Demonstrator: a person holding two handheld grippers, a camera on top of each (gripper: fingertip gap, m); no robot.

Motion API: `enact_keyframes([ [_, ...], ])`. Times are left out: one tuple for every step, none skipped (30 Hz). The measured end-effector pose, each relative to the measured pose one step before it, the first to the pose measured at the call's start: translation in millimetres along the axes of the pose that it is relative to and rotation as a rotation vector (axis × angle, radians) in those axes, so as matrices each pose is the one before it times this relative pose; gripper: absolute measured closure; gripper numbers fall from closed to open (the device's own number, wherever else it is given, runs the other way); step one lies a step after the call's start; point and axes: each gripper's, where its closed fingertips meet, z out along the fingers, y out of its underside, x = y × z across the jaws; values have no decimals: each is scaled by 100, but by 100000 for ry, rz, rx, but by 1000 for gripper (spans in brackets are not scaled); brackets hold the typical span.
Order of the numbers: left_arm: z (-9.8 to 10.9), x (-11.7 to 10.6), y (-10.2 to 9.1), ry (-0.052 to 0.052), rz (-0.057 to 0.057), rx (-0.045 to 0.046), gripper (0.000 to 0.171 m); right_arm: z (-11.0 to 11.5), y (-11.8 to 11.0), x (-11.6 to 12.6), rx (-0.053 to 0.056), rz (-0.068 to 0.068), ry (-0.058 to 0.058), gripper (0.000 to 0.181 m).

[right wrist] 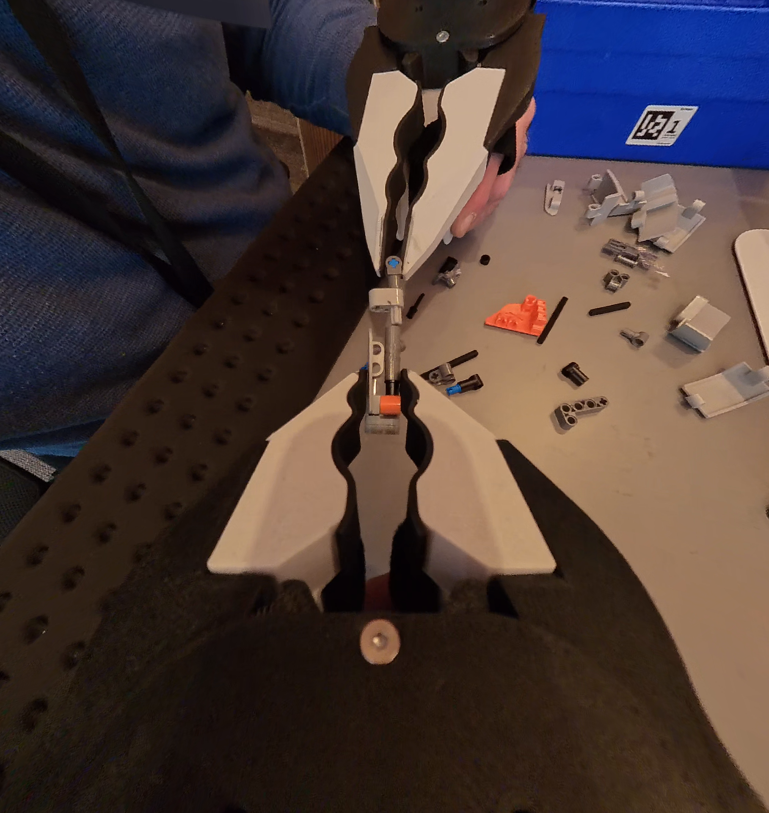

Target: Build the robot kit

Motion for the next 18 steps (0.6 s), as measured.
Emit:
enact_keyframes([
  [34,28,32,150,52,-185,166,88,-2,-90,-177,-234,-400,169],
  [16,64,4,325,-17,-7,166,44,2,-12,-178,-173,37,169],
  [15,51,35,300,-35,-162,166,-9,-19,-10,19,129,-221,169],
  [19,38,34,128,82,-180,166,-36,-25,-15,250,132,-180,169],
  [17,59,4,323,53,-3,166,-17,-14,14,251,101,-62,169],
  [12,61,2,284,62,-74,166,19,12,-44,0,127,-323,169],
  [11,64,15,370,68,-82,166,50,28,-80,-243,-85,-475,169],
  [11,69,33,338,90,-158,166,68,58,-48,-548,-285,-211,169],
  [39,78,63,381,165,-400,166,76,82,-54,-743,-234,-166,169],
  [49,106,103,601,15,-569,166,51,71,-60,-716,-242,-282,169],
  [31,28,70,179,60,-412,166,40,73,-24,-799,-472,76,169],
  [21,15,69,168,-61,-441,166,43,75,-20,-866,-547,202,169],
  [21,39,62,342,-269,-275,166,39,-6,-49,-490,-439,-23,169],
  [-7,45,42,359,-23,-151,166,36,-26,-55,-127,-311,-135,169],
  [-7,-2,19,112,-199,-109,166,17,-13,-34,2,-215,-142,169],
  [16,28,66,338,-183,-211,166,12,-13,-72,50,27,-436,169],
  [14,48,81,350,-55,-362,166,23,-4,-68,1,-58,-373,169],
  [7,13,75,174,-60,-374,166,31,20,-41,-195,-164,-171,169],
])
